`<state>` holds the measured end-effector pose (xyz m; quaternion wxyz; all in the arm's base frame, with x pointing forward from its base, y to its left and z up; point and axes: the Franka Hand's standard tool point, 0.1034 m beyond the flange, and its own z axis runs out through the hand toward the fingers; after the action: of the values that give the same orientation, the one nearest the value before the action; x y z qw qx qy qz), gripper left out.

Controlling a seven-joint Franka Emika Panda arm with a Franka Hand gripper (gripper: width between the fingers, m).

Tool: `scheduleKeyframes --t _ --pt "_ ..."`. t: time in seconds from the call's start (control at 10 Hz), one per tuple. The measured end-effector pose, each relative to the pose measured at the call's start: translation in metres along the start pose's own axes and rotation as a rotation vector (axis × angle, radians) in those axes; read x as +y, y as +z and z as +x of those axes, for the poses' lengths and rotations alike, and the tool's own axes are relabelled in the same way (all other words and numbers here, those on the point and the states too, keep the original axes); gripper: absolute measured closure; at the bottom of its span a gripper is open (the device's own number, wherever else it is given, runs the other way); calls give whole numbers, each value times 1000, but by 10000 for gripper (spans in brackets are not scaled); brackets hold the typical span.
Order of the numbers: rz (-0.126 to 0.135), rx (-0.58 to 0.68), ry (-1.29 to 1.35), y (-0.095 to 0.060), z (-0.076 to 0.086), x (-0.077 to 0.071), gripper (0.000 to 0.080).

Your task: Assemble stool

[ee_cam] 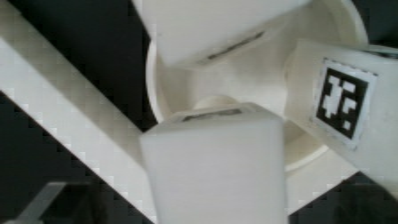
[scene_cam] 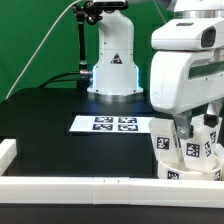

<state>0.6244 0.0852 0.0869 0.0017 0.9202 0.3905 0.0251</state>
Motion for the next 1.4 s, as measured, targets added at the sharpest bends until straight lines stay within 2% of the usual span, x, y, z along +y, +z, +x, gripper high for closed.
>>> scheduleKeyframes --t 0.1,0.2,0.3,0.4,0.6,0.9,1.2,1.4 --pt "-1 2 8 -1 1 0 153" --pt "-2 4 16 -2 3 0 305" --pt "-2 5 29 -2 3 1 305" --pt "-3 5 53 -2 3 1 470" --pt "-2 6 112 -2 3 1 468" --pt "18 23 537 -2 3 3 468" --pt "21 25 926 -1 8 -1 468" --pt "23 24 1080 -1 8 -2 468"
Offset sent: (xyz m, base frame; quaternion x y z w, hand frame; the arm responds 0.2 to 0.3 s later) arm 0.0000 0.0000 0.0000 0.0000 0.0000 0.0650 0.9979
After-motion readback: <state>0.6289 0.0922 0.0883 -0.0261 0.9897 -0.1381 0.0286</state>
